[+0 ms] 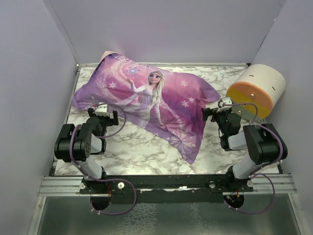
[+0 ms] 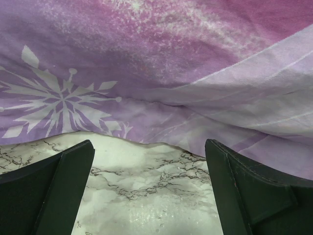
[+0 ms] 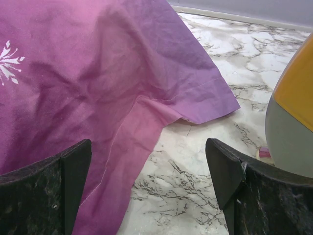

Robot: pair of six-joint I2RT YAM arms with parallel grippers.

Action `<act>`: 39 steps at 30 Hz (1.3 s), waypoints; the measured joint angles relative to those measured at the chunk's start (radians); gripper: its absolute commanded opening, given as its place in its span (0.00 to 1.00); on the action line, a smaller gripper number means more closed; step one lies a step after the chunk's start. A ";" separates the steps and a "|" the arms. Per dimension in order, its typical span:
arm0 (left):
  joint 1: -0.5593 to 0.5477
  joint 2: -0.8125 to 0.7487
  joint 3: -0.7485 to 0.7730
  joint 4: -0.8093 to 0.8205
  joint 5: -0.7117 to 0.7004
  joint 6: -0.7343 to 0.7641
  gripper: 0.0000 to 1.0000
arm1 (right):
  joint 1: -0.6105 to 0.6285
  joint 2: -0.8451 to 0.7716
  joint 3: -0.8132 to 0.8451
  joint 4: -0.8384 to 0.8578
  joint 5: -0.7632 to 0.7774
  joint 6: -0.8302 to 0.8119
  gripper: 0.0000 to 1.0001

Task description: Remove the pillowcase from the pillow

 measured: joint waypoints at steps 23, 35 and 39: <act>0.063 -0.155 0.322 -0.582 0.047 0.027 0.99 | 0.000 -0.190 0.332 -0.613 0.208 0.199 0.99; 0.167 -0.087 0.942 -1.468 0.292 0.275 0.99 | 0.115 -0.374 0.557 -1.167 0.032 0.491 0.99; 0.204 -0.021 1.062 -1.591 0.297 0.296 0.99 | 0.347 -0.367 0.587 -1.263 0.100 0.454 0.99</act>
